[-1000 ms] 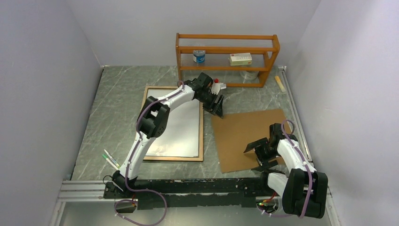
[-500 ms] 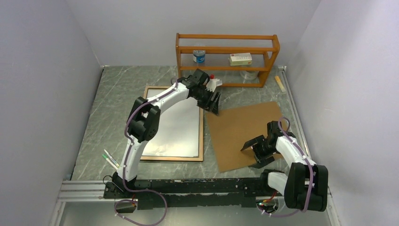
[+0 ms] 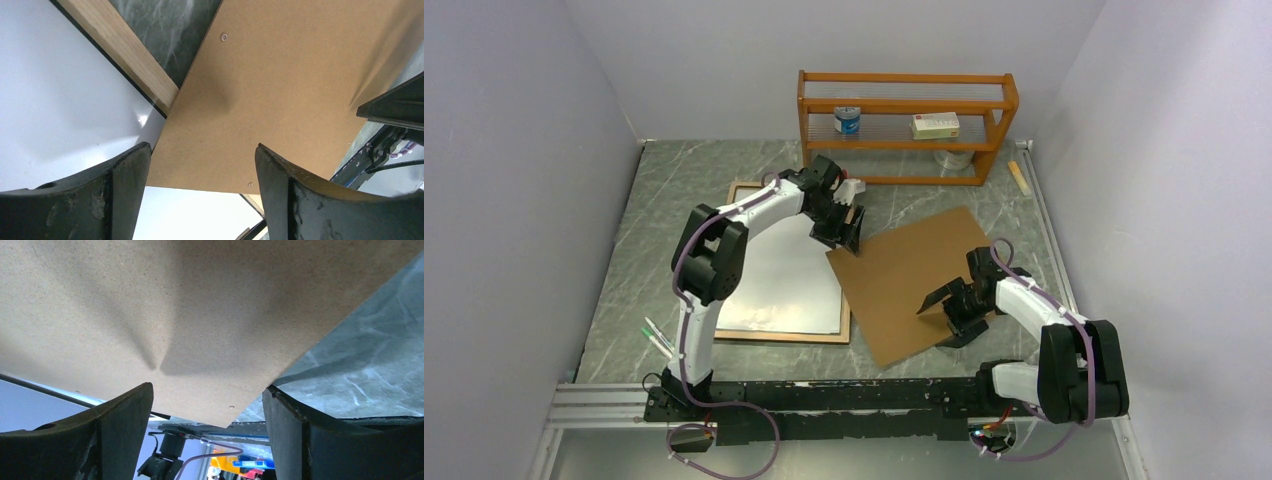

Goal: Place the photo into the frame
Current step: Turn over the photo frame item at the center of the board.

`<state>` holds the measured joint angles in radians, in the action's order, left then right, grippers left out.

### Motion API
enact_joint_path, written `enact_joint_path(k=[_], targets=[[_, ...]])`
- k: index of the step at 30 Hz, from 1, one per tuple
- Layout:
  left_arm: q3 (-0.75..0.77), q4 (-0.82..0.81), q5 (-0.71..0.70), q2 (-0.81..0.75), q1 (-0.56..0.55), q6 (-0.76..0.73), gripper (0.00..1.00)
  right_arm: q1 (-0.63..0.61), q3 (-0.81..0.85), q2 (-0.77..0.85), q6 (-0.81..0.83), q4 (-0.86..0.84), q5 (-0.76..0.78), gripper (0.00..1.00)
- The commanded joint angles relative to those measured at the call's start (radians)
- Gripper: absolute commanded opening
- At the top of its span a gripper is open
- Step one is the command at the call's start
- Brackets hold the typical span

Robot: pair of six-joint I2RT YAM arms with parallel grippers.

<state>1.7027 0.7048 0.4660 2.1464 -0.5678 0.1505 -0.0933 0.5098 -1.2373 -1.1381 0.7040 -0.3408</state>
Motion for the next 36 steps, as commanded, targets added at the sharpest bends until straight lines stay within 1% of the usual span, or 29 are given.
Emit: enact_joint_path(k=[1, 4, 5, 8, 11, 15, 19, 22, 25, 28, 29, 31, 33, 35, 36], targets=[[-0.032, 0.058, 0.024, -0.086, 0.0, 0.094, 0.83, -0.008, 0.041, -0.001, -0.028, -0.247, 0.056, 0.82], [-0.066, 0.055, -0.009, -0.117, 0.055, 0.179, 0.91, -0.008, 0.043, -0.005, -0.008, -0.226, 0.084, 0.82], [-0.091, 0.044, -0.021, -0.137, 0.068, 0.207, 0.92, -0.008, 0.041, -0.007, -0.005, -0.222, 0.089, 0.83], [-0.19, -0.021, -0.032, -0.203, 0.1, 0.292, 0.93, -0.008, 0.033, -0.006, -0.004, -0.227, 0.091, 0.83], [-0.293, -0.115, -0.034, -0.26, 0.105, 0.342, 0.93, -0.008, 0.031, -0.006, -0.006, -0.23, 0.094, 0.83], [-0.358, -0.178, -0.077, -0.306, 0.108, 0.382, 0.93, -0.009, 0.035, -0.011, -0.005, -0.229, 0.098, 0.83], [-0.422, -0.243, -0.04, -0.328, 0.108, 0.454, 0.89, -0.008, 0.03, -0.009, -0.006, -0.232, 0.1, 0.82], [-0.51, -0.356, -0.002, -0.351, 0.108, 0.555, 0.87, -0.008, 0.024, -0.003, -0.009, -0.237, 0.099, 0.82], [-0.579, -0.452, -0.005, -0.362, 0.108, 0.645, 0.86, -0.008, 0.018, 0.007, -0.014, -0.243, 0.096, 0.81], [-0.675, -0.645, 0.018, -0.393, 0.108, 0.747, 0.83, -0.008, 0.011, 0.013, -0.014, -0.245, 0.093, 0.8], [-0.702, -0.739, 0.025, -0.401, 0.108, 0.773, 0.82, -0.008, 0.01, 0.016, -0.013, -0.246, 0.091, 0.8], [-0.737, -0.818, 0.031, -0.409, 0.108, 0.805, 0.79, -0.008, 0.004, 0.025, -0.013, -0.251, 0.088, 0.77], [-0.761, -0.87, 0.04, -0.408, 0.108, 0.831, 0.76, -0.008, -0.005, 0.033, -0.014, -0.261, 0.081, 0.73], [-0.793, -0.929, 0.051, -0.406, 0.109, 0.859, 0.7, -0.008, -0.011, 0.04, -0.011, -0.269, 0.072, 0.69], [-0.8, -0.945, 0.05, -0.403, 0.109, 0.871, 0.69, -0.008, -0.011, 0.043, -0.01, -0.271, 0.072, 0.68]])
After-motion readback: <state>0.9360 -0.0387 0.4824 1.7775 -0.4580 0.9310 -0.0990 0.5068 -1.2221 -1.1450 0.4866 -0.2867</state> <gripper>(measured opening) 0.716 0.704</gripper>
